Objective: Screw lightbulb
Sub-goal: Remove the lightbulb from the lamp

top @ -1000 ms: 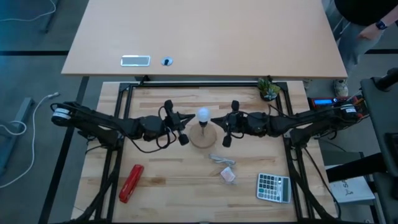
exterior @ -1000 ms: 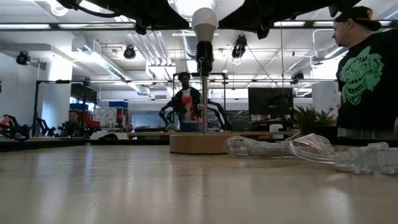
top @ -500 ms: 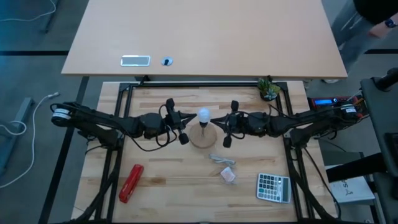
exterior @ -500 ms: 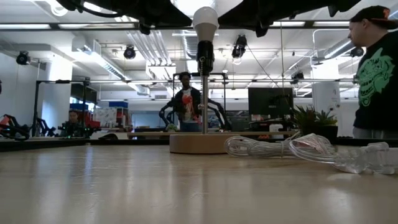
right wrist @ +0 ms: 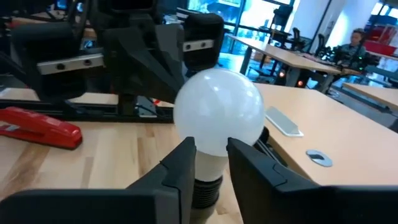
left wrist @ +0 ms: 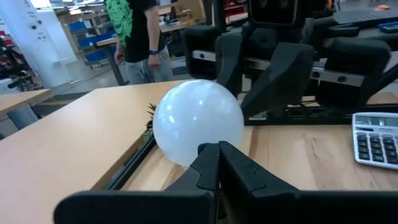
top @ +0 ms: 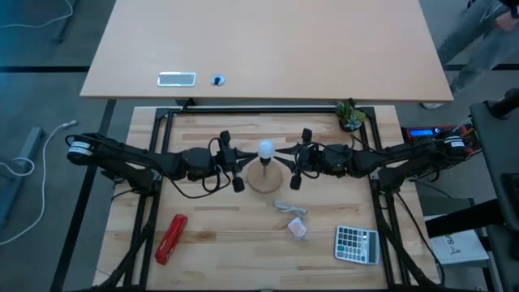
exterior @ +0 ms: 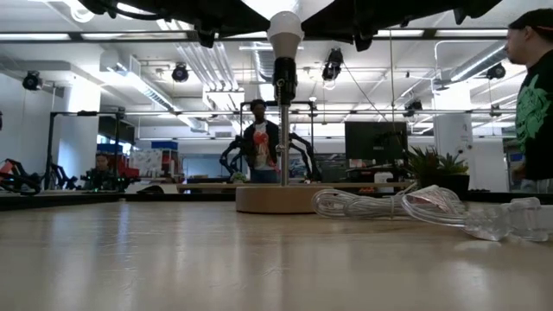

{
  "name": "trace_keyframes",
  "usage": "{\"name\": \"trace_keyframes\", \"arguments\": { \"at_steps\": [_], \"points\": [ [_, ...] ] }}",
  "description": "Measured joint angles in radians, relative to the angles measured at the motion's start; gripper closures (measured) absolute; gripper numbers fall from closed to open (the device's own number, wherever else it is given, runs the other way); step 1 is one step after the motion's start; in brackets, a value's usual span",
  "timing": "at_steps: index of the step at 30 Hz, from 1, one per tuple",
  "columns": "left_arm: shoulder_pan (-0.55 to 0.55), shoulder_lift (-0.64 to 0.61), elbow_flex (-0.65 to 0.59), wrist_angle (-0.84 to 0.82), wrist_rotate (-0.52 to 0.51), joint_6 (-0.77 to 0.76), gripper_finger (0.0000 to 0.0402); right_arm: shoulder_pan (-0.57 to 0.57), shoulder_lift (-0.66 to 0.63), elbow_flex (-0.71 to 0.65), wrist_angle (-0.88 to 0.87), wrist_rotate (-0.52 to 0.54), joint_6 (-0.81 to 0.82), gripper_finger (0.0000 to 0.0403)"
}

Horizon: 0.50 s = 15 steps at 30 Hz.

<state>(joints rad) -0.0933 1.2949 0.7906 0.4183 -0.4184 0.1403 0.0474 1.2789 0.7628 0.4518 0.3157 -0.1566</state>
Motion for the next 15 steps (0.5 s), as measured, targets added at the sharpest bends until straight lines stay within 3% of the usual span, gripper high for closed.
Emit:
{"name": "trace_keyframes", "arguments": {
  "at_steps": [15],
  "points": [
    [0.0,0.052,0.0,0.061,0.021,-0.019,0.0402,-0.009,0.0,0.0,0.002,-0.003,-0.001,0.029]
  ]
}}
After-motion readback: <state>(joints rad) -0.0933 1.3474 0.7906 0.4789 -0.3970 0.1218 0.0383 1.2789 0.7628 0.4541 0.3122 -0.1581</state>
